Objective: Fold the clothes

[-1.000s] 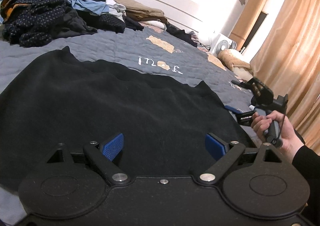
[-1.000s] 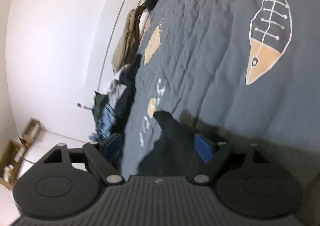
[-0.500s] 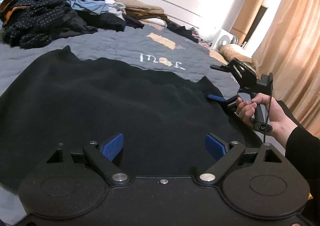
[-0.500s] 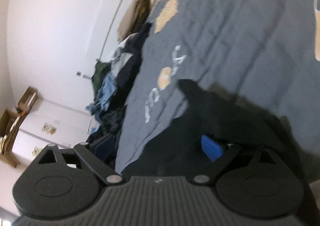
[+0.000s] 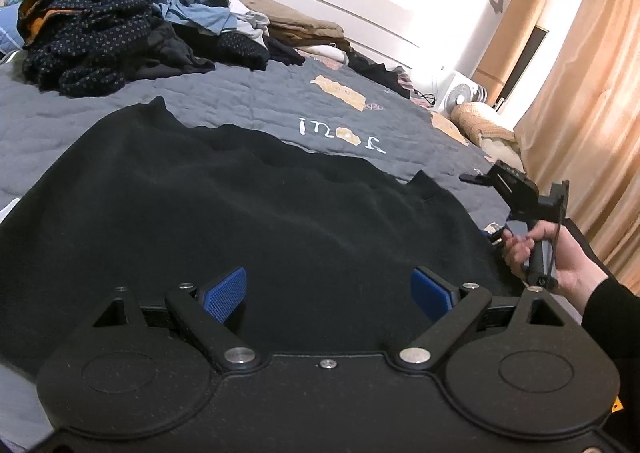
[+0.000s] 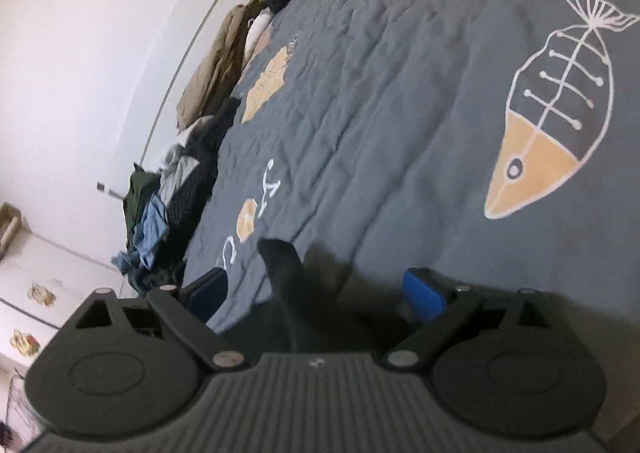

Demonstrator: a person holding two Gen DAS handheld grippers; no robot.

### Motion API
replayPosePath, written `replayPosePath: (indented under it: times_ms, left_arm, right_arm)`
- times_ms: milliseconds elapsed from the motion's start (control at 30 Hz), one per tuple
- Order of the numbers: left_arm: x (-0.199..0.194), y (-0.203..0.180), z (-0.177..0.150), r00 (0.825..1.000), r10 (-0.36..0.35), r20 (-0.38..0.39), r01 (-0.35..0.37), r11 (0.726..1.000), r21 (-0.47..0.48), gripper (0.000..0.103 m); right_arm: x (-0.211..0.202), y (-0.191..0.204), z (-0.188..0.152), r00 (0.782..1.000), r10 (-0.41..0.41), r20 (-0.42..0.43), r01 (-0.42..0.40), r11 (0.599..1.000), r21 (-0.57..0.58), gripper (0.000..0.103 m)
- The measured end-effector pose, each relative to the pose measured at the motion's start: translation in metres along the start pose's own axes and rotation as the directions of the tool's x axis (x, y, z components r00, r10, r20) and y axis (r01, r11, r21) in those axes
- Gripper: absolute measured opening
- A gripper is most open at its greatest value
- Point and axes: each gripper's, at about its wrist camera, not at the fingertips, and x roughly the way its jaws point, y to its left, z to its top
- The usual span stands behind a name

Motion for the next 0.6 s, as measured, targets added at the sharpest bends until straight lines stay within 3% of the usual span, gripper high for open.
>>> replayPosePath:
  times_ms: [333, 600]
  left_arm:
    - [-0.007, 0.0, 0.001, 1.0, 0.005, 0.016, -0.005, 1.0, 0.003, 0.09]
    - [-0.021, -0.001, -0.001, 0.999, 0.007, 0.034, -0.007, 1.0, 0.019, 0.093]
  right_arm:
    - [-0.051, 0.054, -0.03, 0.995, 0.082, 0.054, -0.076, 0.992, -0.096, 0.094]
    - [-0.091, 0.099, -0.098, 0.994, 0.102, 0.034, -0.088, 0.955, -0.283, 0.094]
